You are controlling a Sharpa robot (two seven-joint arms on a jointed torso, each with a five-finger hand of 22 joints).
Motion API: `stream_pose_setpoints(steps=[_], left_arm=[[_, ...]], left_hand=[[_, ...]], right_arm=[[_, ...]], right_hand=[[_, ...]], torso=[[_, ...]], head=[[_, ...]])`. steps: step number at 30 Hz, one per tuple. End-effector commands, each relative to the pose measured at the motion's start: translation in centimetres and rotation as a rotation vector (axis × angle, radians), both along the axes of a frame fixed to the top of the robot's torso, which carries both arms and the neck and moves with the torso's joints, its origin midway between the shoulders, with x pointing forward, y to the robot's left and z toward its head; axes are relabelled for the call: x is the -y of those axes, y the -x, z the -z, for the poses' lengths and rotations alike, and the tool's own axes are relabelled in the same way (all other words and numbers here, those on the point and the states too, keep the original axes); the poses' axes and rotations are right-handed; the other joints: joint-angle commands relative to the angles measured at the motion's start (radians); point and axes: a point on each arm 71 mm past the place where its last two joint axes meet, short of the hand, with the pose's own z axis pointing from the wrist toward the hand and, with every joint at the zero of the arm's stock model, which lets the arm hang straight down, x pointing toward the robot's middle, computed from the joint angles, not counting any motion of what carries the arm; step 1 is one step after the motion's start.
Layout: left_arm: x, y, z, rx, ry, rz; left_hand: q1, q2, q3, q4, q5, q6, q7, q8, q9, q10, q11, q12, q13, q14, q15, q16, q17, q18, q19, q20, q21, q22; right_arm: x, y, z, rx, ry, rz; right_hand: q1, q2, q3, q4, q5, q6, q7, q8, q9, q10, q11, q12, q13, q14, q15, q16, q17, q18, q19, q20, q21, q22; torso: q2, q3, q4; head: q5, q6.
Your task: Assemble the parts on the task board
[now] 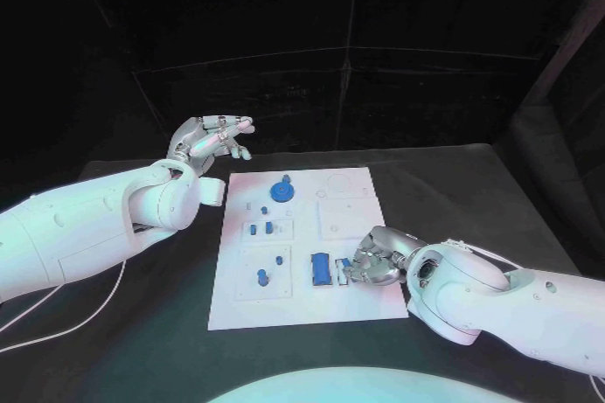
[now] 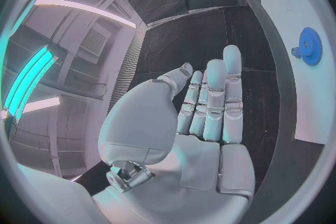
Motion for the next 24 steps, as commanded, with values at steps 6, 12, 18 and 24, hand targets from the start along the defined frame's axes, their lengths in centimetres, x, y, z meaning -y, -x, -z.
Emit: stream_pose_setpoints(steps=[6, 12, 18, 24], left_arm=[[0.2, 0.0, -0.1, 0.004, 0.008, 0.013], [0.2, 0.0, -0.1, 0.004, 0.008, 0.012], [0.2, 0.0, -0.1, 0.003, 0.008, 0.013], [0.2, 0.0, -0.1, 0.003, 0.008, 0.013]], left_hand=[[0.009, 0.003, 0.0, -0.007, 0.0, -0.005, 0.001, 0.005, -0.001, -0.006, -0.003, 0.003, -0.001, -0.007, 0.0, 0.003, -0.002, 0.013, -0.001, 0.002, -0.007, -0.001], [0.01, 0.002, 0.0, -0.008, 0.0, -0.006, 0.001, 0.006, -0.001, -0.007, -0.002, 0.004, -0.001, -0.007, 0.0, 0.004, -0.002, 0.013, -0.001, 0.002, -0.007, -0.002], [0.01, 0.002, 0.0, -0.008, 0.0, -0.006, 0.001, 0.006, -0.001, -0.007, -0.002, 0.004, -0.001, -0.007, 0.0, 0.004, -0.002, 0.013, -0.001, 0.002, -0.007, -0.002], [0.01, 0.002, 0.0, -0.008, 0.0, -0.006, 0.001, 0.006, -0.001, -0.007, -0.002, 0.004, -0.001, -0.007, 0.0, 0.004, -0.002, 0.013, -0.001, 0.002, -0.007, -0.002]], right_arm=[[-0.5, -0.3, 0.3, -0.011, -0.002, -0.012], [-0.9, -0.4, 0.4, -0.018, 0.005, -0.031], [-1.2, -0.5, 0.5, -0.017, 0.002, -0.035], [-1.3, -0.5, 0.5, -0.018, 0.002, -0.037]], right_hand=[[0.002, 0.018, -0.027, -0.02, 0.017, 0.014, -0.001, -0.014, 0.01, 0.004, 0.002, 0.003, 0.004, 0.104, -0.001, 0.002, 0.263, -0.009, 0.002, 0.004, 0.003, 0.007], [0.008, 0.023, -0.024, -0.038, 0.032, 0.018, -0.004, -0.021, 0.017, 0.006, -0.004, 0.005, 0.01, 0.104, -0.009, 0.002, 0.263, -0.01, 0.004, -0.004, 0.005, 0.014], [0.001, 0.021, -0.026, -0.044, 0.026, 0.019, 0.005, -0.03, 0.022, 0.005, 0.005, 0.003, 0.012, 0.104, 0.012, 0.002, 0.263, -0.01, 0.003, 0.016, 0.005, 0.016], [-0.026, 0.018, -0.042, -0.021, 0.012, 0.023, 0.007, -0.035, 0.025, 0.006, 0.011, 0.003, 0.014, 0.104, 0.019, 0.002, 0.263, -0.01, 0.003, 0.022, 0.004, 0.018]], torso=[[0.0, -0.0004, 0.0012], [0.0, 0.0002, -0.0007], [-0.001, 0.0, -0.0009], [-0.001, 0.0002, -0.0006]], head=[[-0.002, 0.0], [0.002, -0.001], [0.004, -0.001], [0.004, -0.001]])
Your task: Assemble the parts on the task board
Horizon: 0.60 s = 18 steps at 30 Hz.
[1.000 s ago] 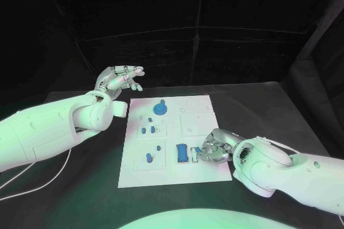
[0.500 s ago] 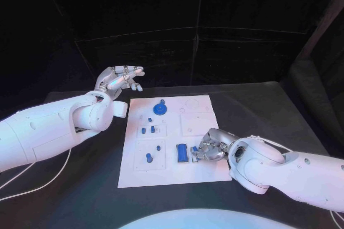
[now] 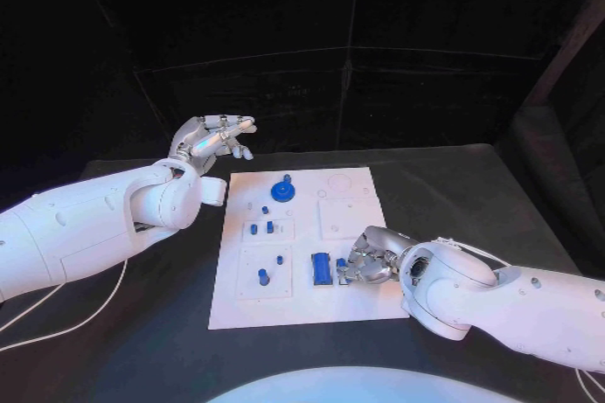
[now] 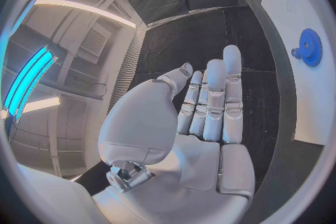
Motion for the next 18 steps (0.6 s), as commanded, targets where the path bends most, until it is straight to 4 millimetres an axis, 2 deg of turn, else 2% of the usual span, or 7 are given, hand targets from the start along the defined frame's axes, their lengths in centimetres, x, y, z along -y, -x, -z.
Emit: stream_pose_setpoints(steps=[1, 3, 5, 7, 10, 13, 18], left_arm=[[0.11, 0.0, -0.14, 0.004, 0.007, 0.011], [0.11, 0.0, -0.14, 0.004, 0.007, 0.011], [0.11, 0.0, -0.14, 0.004, 0.007, 0.011], [0.1, 0.0, -0.14, 0.003, 0.007, 0.011], [0.08, 0.01, -0.14, 0.003, 0.007, 0.01], [0.06, 0.01, -0.14, 0.003, 0.006, 0.009], [-0.01, 0.02, -0.14, 0.003, 0.006, 0.008]], left_hand=[[0.01, 0.002, 0.0, -0.008, 0.0, -0.006, 0.001, 0.006, -0.001, -0.007, -0.002, 0.004, -0.001, -0.007, 0.0, 0.004, -0.001, 0.013, -0.001, 0.002, -0.007, -0.001], [0.01, 0.002, 0.0, -0.008, 0.0, -0.006, 0.001, 0.006, -0.001, -0.007, -0.002, 0.004, -0.001, -0.007, 0.0, 0.004, -0.001, 0.013, -0.001, 0.002, -0.007, -0.001], [0.01, 0.002, 0.0, -0.008, 0.0, -0.006, 0.001, 0.006, -0.001, -0.007, -0.002, 0.004, -0.001, -0.007, 0.0, 0.004, -0.001, 0.013, -0.001, 0.002, -0.007, -0.001], [0.01, 0.002, 0.0, -0.008, 0.0, -0.006, 0.001, 0.006, -0.001, -0.007, -0.002, 0.004, -0.001, -0.007, 0.0, 0.004, -0.001, 0.013, -0.001, 0.002, -0.007, -0.001], [0.01, 0.002, 0.0, -0.008, 0.0, -0.006, 0.001, 0.006, -0.001, -0.007, -0.002, 0.004, -0.001, -0.007, 0.0, 0.004, -0.001, 0.013, -0.001, 0.002, -0.007, -0.001], [0.01, 0.002, 0.0, -0.008, 0.0, -0.006, 0.001, 0.006, -0.001, -0.007, -0.002, 0.004, -0.001, -0.007, 0.0, 0.004, -0.001, 0.013, -0.001, 0.002, -0.007, -0.001], [0.009, 0.001, -0.002, -0.008, -0.001, -0.007, 0.002, 0.007, -0.001, -0.008, -0.002, 0.005, -0.001, -0.007, 0.0, 0.004, -0.001, 0.013, -0.001, 0.002, -0.007, -0.001]], right_arm=[[-0.21, 0.06, -0.04, -0.002, -0.004, -0.016], [-0.17, 0.0, -0.08, 0.005, -0.01, -0.01], [-0.12, -0.05, -0.1, 0.011, -0.015, -0.005], [-0.05, -0.11, -0.14, 0.02, -0.017, 0.0], [0.05, -0.18, -0.2, 0.032, -0.016, 0.004], [0.17, -0.21, -0.27, 0.041, -0.015, 0.006], [0.69, -0.12, -0.37, 0.047, -0.015, 0.005]], right_hand=[[-0.04, -0.013, -0.023, 0.022, 0.01, 0.006, 0.004, -0.004, -0.001, 0.001, 0.011, 0.003, 0.001, 0.104, 0.009, 0.002, 0.263, -0.011, 0.003, 0.008, 0.004, 0.001], [-0.082, -0.035, -0.064, 0.048, 0.034, 0.008, 0.008, -0.005, 0.0, -0.001, 0.015, -0.001, -0.002, 0.104, 0.012, 0.002, 0.263, -0.01, 0.002, 0.01, 0.002, -0.002], [-0.118, -0.046, -0.12, 0.069, -0.018, 0.005, 0.008, -0.007, 0.001, -0.003, 0.016, -0.004, -0.005, 0.104, 0.014, 0.002, 0.263, -0.01, 0.0, 0.013, 0.0, -0.005], [-0.137, -0.032, -0.199, 0.076, -0.116, 0.002, 0.01, -0.01, 0.002, -0.005, 0.016, -0.004, -0.004, 0.104, 0.016, 0.002, 0.263, -0.009, 0.0, 0.013, -0.001, -0.005], [-0.135, 0.001, -0.3, 0.08, -0.162, 0.0, 0.008, -0.012, 0.004, -0.007, 0.021, -0.005, -0.004, 0.104, 0.016, 0.002, 0.263, -0.009, 0.0, 0.014, -0.002, -0.005], [-0.134, 0.007, -0.323, 0.082, -0.169, 0.0, 0.01, -0.013, 0.004, -0.008, 0.02, -0.007, -0.006, 0.104, 0.016, 0.002, 0.263, -0.009, 0.0, 0.015, -0.003, -0.005], [-0.092, 0.043, -0.382, 0.08, -0.147, 0.0, 0.01, -0.014, 0.007, -0.01, 0.018, -0.009, -0.007, 0.104, 0.015, 0.002, 0.263, -0.008, -0.001, 0.014, -0.005, -0.006]], torso=[[0.0, 0.0002, -0.0002], [0.0, 0.0003, -0.0008], [0.0, 0.0001, -0.0008], [0.001, 0.0, -0.0006], [0.0, 0.0, 0.0], [0.0, -0.0001, 0.0001], [-0.001, 0.0005, -0.0001]], head=[[-0.001, 0.0], [-0.001, 0.001], [-0.001, 0.001], [-0.002, 0.002], [-0.003, 0.002], [-0.003, 0.002], [-0.004, 0.001]])
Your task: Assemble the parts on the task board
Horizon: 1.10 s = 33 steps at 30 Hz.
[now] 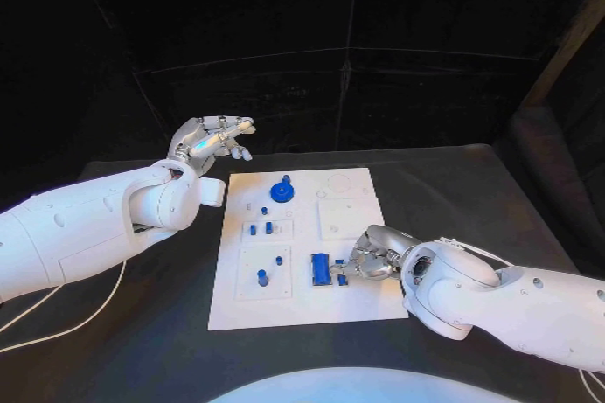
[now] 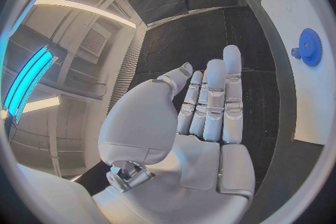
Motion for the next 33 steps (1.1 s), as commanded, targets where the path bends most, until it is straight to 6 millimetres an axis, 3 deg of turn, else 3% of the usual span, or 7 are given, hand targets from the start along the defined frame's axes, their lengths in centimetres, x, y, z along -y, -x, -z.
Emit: stream_pose_setpoints(steps=[1, 11, 18, 20, 24, 26, 33], left_arm=[[0.0, 0.0, -0.2, 0.005, 0.006, 0.008], [-0.6, 0.1, -0.2, 0.005, 0.002, -0.002], [-0.2, -0.1, 0.0, 0.002, 0.017, -0.005], [-0.3, -0.2, 0.4, -0.012, 0.035, -0.028], [-0.4, -0.4, 1.1, -0.03, 0.073, -0.036], [-0.3, -0.6, 1.6, -0.04, 0.092, -0.038], [-0.5, -1.3, 2.9, -0.062, 0.112, -0.054]], left_hand=[[0.009, 0.001, 0.001, -0.005, -0.001, -0.007, 0.002, 0.007, -0.001, -0.008, -0.002, 0.005, -0.001, -0.007, 0.0, 0.004, -0.002, 0.013, -0.001, 0.002, -0.003, -0.001], [0.009, 0.001, 0.0, -0.005, -0.001, -0.007, 0.002, 0.007, -0.001, -0.009, -0.001, 0.005, -0.002, -0.007, 0.0, 0.004, -0.002, 0.013, -0.001, 0.002, -0.003, -0.002], [0.002, -0.004, -0.009, -0.003, -0.001, -0.002, -0.001, 0.014, 0.0, 0.0, -0.004, 0.017, 0.001, -0.009, 0.0, 0.005, -0.005, 0.013, -0.001, 0.002, -0.006, -0.004], [0.005, -0.009, -0.013, -0.008, -0.001, 0.013, -0.01, 0.024, 0.003, 0.02, -0.012, 0.031, 0.003, -0.01, -0.005, 0.004, -0.008, 0.015, -0.001, 0.0, -0.008, -0.005], [-0.005, -0.015, -0.021, -0.004, -0.001, 0.019, -0.017, 0.029, 0.0, 0.03, -0.017, 0.034, -0.002, -0.037, -0.008, -0.03, -0.029, 0.013, -0.024, -0.003, -0.03, -0.017], [-0.005, -0.015, -0.023, -0.003, -0.002, 0.011, -0.015, 0.023, -0.003, 0.027, -0.014, 0.028, -0.006, -0.062, -0.004, -0.072, -0.051, 0.013, -0.049, 0.0, -0.054, -0.032], [-0.002, -0.012, -0.028, -0.002, -0.002, -0.005, -0.008, 0.009, -0.005, 0.017, -0.002, -0.006, -0.008, -0.125, 0.015, -0.281, -0.153, 0.009, -0.138, 0.02, -0.162, -0.104]], right_arm=[[0.3, 0.1, -0.3, 0.022, -0.015, -0.005], [1.9, 0.2, -0.8, 0.027, -0.14, 0.01], [4.0, -1.5, -1.1, -0.014, -0.421, 0.088], [5.1, -3.3, -1.4, -0.011, -0.527, 0.132], [6.8, -6.4, -1.5, -0.001, -0.707, 0.189], [7.5, -7.9, -1.4, 0.007, -0.779, 0.21], [8.4, -12.2, -1.2, 0.093, -0.943, 0.25]], right_hand=[[0.02, 0.014, -0.013, -0.003, 0.016, 0.001, 0.002, -0.003, 0.002, -0.004, 0.005, -0.004, 0.0, 0.107, 0.005, 0.002, 0.263, -0.009, -0.001, 0.007, -0.004, 0.001], [0.134, 0.042, -0.031, -0.019, 0.097, -0.045, 0.02, -0.031, -0.006, -0.02, 0.019, -0.025, -0.016, 0.107, 0.015, 0.002, 0.263, -0.004, -0.016, 0.014, -0.022, -0.029], [0.302, 0.074, 0.003, -0.087, 0.134, -0.107, 0.05, -0.081, -0.033, -0.174, 0.041, -0.31, -0.254, 0.107, 0.033, 0.002, 0.263, 0.04, -0.141, 0.031, -0.179, -0.303], [0.36, 0.087, 0.028, -0.108, 0.11, -0.112, 0.055, -0.1, -0.047, -0.256, 0.045, -0.488, -0.401, 0.107, 0.034, 0.002, 0.263, 0.069, -0.226, 0.034, -0.307, -0.495], [0.439, 0.091, 0.095, -0.124, 0.064, -0.104, 0.078, -0.134, -0.075, -0.322, 0.068, -0.735, -0.6, 0.107, 0.047, 0.002, 0.263, 0.063, -0.302, 0.046, -0.465, -0.585], [0.462, 0.089, 0.137, -0.123, 0.046, -0.108, 0.1, -0.16, -0.096, -0.35, 0.091, -0.868, -0.725, 0.1, 0.077, -0.004, 0.258, 0.064, -0.364, 0.06, -0.577, -0.648], [0.434, 0.03, 0.191, -0.102, 0.044, -0.095, 0.112, -0.223, -0.159, -0.316, 0.119, -1.039, -0.954, -0.223, 0.119, -0.413, 0.019, 0.063, -0.456, 0.128, -0.83, -0.796]], torso=[[-0.002, 0.0003, 0.0007], [-0.004, -0.0006, -0.0007], [-0.025, -0.0068, -0.0037], [-0.04, -0.0097, -0.0067], [-0.063, -0.0168, -0.012], [-0.074, -0.0205, -0.0119], [-0.097, -0.0244, -0.0192]], head=[[-0.002, -0.002], [-0.004, 0.012], [-0.009, 0.036], [-0.01, 0.049], [-0.012, 0.08], [-0.014, 0.098], [-0.004, 0.154]])
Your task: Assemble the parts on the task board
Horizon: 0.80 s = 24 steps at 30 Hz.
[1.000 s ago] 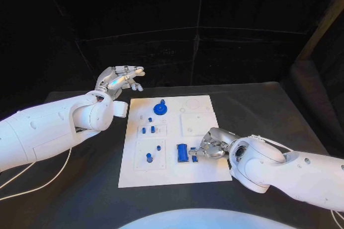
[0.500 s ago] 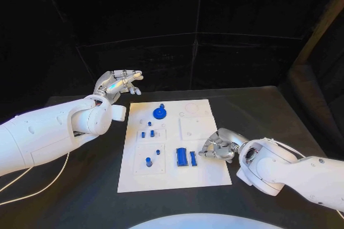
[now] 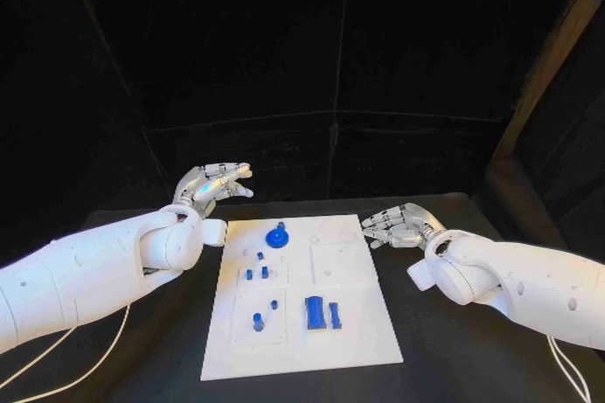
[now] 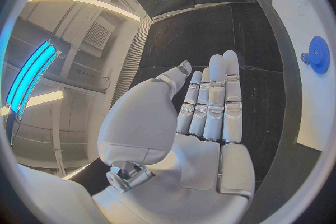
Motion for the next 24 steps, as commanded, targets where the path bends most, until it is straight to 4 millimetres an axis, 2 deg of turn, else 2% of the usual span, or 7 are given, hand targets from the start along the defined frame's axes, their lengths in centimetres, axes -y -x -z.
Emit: stream_pose_setpoints(steps=[1, 11, 12, 13, 20, 23, 24], left_arm=[[-0.2, -0.4, 0.4, 0.0, 0.061, -0.008], [0.0, -1.1, 1.9, -0.021, 0.053, -0.03], [-0.1, -1.0, 2.1, -0.035, 0.025, -0.037], [-0.1, -1.0, 2.1, -0.035, 0.025, -0.037], [0.9, 0.0, 2.2, -0.038, 0.0, -0.05], [1.7, 0.9, 2.2, -0.039, -0.02, -0.06], [2.0, 1.3, 2.2, -0.039, -0.028, -0.064]], left_hand=[[0.003, 0.001, -0.003, 0.002, -0.001, -0.012, 0.006, -0.009, -0.002, -0.006, 0.013, -0.019, -0.001, -0.034, 0.014, -0.097, -0.043, 0.008, -0.043, 0.012, -0.049, -0.033], [0.006, 0.006, -0.017, 0.003, -0.001, -0.037, 0.011, -0.064, -0.002, -0.03, 0.06, -0.123, -0.001, -0.177, 0.108, -0.481, -0.2, -0.002, -0.309, 0.108, -0.307, -0.219], [-0.385, 0.036, -0.113, 0.008, -0.05, -0.321, -0.043, -0.099, -0.067, -0.317, 0.005, -0.174, -0.063, -0.445, 0.055, -0.564, -0.227, -0.05, -0.531, 0.026, -0.334, -0.314], [-0.387, 0.036, -0.117, 0.008, -0.05, -0.325, -0.045, -0.103, -0.067, -0.319, 0.005, -0.181, -0.063, -0.447, 0.057, -0.578, -0.233, -0.05, -0.538, 0.03, -0.34, -0.323], [-0.602, 0.036, -0.175, 0.008, -0.05, -0.481, -0.077, -0.193, -0.067, -0.477, -0.023, -0.215, -0.063, -0.596, 0.033, -0.638, -0.311, -0.066, -0.666, -0.011, -0.426, -0.384], [-0.679, 0.036, -0.195, 0.008, -0.05, -0.538, -0.088, -0.193, -0.067, -0.534, -0.034, -0.227, -0.063, -0.649, 0.024, -0.657, -0.311, -0.076, -0.712, -0.026, -0.426, -0.404], [-0.706, 0.036, -0.202, 0.008, -0.05, -0.557, -0.093, -0.193, -0.067, -0.554, -0.038, -0.231, -0.063, -0.667, -0.049, -0.663, -0.311, -0.076, -0.727, -0.032, -0.426, -0.411]], right_arm=[[-0.2, -1.8, -1.0, 0.094, -0.265, 0.015], [-1.5, -4.3, -1.1, 0.157, -0.323, 0.017], [-1.4, -4.1, -0.7, 0.123, -0.244, 0.039], [-1.4, -4.1, -0.7, 0.124, -0.245, 0.039], [-2.1, -3.2, -1.1, 0.138, -0.278, 0.078], [-2.7, -2.4, -1.5, 0.146, -0.303, 0.111], [-2.9, -2.1, -1.7, 0.149, -0.312, 0.123]], right_hand=[[-0.027, -0.025, 0.009, 0.01, 0.01, 0.009, 0.006, -0.022, -0.024, 0.021, 0.006, -0.042, -0.068, -0.092, 0.009, -0.149, -0.002, 0.002, -0.01, 0.026, -0.08, -0.048], [-0.072, -0.029, 0.045, -0.028, 0.003, 0.016, 0.009, -0.042, -0.114, 0.049, 0.019, -0.098, -0.233, -0.217, 0.016, -0.597, -0.097, 0.006, 0.058, 0.043, -0.253, -0.13], [-0.503, -0.002, -0.006, -0.069, -0.074, -0.277, -0.047, -0.106, -0.149, -0.286, -0.025, -0.163, -0.299, -0.537, -0.064, -0.765, -0.454, -0.054, -0.231, -0.019, -0.33, -0.194], [-0.514, 0.069, -0.007, -0.073, -0.075, -0.282, -0.048, -0.106, -0.153, -0.29, -0.021, -0.163, -0.299, -0.547, -0.064, -0.791, -0.465, -0.054, -0.229, -0.019, -0.338, -0.194], [-0.756, 0.069, -0.035, -0.101, -0.12, -0.444, -0.078, -0.106, -0.246, -0.473, -0.044, -0.163, -0.299, -0.724, -0.064, -0.906, -0.664, -0.071, -0.383, -0.055, -0.386, -0.194], [-0.843, 0.069, -0.044, -0.11, -0.135, -0.503, -0.089, -0.106, -0.246, -0.539, -0.115, -0.163, -0.299, -0.789, -0.064, -0.945, -0.736, -0.082, -0.439, -0.067, -0.403, -0.194], [-0.87, 0.069, -0.047, -0.182, -0.14, -0.521, -0.092, -0.106, -0.246, -0.56, -0.115, -0.163, -0.299, -0.809, -0.064, -0.957, -0.758, -0.082, -0.457, -0.071, -0.408, -0.194]], torso=[[-0.02, -0.002, -0.005], [-0.019, 0.0071, 0.0004], [-0.023, 0.0036, -0.0038], [-0.023, 0.0038, -0.0033], [-0.027, 0.0151, 0.0327], [-0.03, 0.0208, 0.051], [-0.03, 0.0221, 0.055]], head=[[0.008, 0.031], [0.029, 0.066], [0.028, 0.06], [0.027, 0.06], [0.02, 0.05], [0.016, 0.044], [0.015, 0.043]])
